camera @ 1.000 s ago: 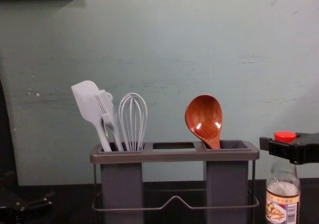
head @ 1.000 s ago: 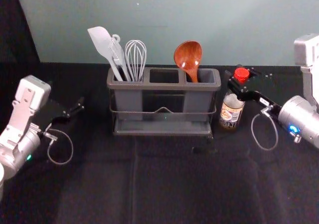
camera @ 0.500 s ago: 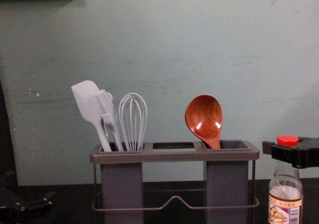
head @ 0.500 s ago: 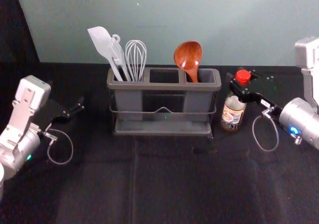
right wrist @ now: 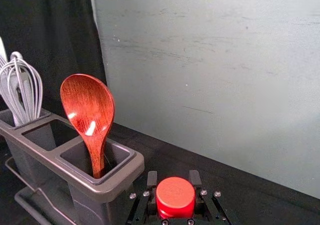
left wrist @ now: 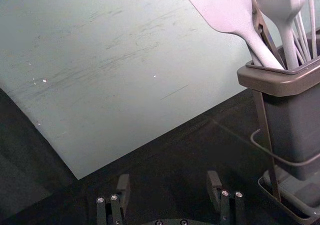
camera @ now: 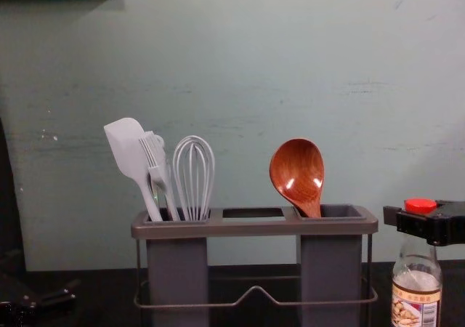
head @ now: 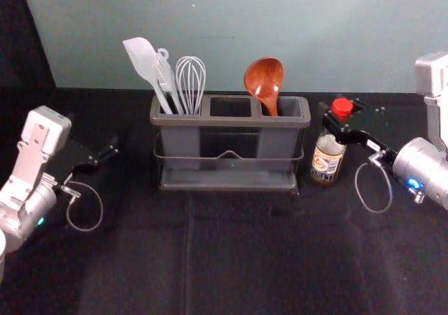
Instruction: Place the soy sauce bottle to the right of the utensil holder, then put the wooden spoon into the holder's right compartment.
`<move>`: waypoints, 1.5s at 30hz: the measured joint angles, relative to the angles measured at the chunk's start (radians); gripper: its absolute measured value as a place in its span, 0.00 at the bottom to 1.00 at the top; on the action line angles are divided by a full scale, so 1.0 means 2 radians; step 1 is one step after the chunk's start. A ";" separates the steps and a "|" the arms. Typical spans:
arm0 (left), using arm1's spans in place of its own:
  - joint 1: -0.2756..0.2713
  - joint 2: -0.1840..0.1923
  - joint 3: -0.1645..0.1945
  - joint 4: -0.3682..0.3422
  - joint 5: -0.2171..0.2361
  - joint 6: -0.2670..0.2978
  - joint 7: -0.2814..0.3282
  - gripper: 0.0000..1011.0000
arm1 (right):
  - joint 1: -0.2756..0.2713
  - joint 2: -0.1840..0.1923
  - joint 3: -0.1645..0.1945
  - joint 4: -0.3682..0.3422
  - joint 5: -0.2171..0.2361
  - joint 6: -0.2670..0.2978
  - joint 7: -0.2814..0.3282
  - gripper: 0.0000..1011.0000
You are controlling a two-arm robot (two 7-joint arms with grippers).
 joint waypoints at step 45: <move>0.000 0.000 0.000 0.000 0.000 0.000 0.000 0.99 | -0.009 0.003 0.007 -0.015 0.001 -0.001 -0.003 0.99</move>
